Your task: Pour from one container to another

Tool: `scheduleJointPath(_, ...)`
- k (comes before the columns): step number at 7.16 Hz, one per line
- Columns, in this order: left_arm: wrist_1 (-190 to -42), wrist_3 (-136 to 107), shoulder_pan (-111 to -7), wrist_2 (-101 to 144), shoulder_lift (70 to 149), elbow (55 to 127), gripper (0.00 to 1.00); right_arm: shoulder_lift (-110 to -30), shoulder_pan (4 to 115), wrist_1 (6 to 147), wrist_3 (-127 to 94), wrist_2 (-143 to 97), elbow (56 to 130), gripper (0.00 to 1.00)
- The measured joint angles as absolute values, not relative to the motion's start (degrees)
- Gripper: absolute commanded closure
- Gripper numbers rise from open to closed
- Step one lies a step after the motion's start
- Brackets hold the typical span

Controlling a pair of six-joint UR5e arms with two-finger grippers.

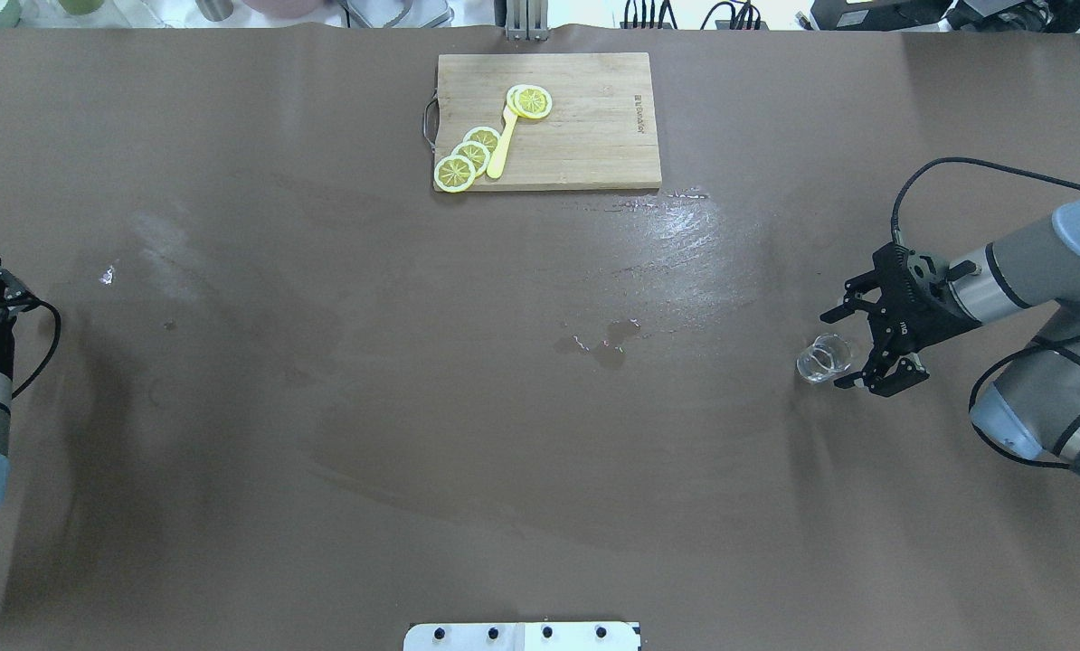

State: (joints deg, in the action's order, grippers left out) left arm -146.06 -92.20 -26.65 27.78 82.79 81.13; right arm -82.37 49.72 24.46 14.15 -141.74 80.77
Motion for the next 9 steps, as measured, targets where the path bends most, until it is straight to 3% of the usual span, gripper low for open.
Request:
scheduleJointPath(6,-137.26,-92.28,-28.36,27.51,88.35,79.97,1.00,-82.75,61.05,25.15,10.02,-151.84,82.54,0.00)
scheduleJointPath(9,-136.27,-93.63,-28.66,27.51,89.42,79.44,1.00,-82.74,70.42,34.39,10.24,-148.65,82.15,0.00)
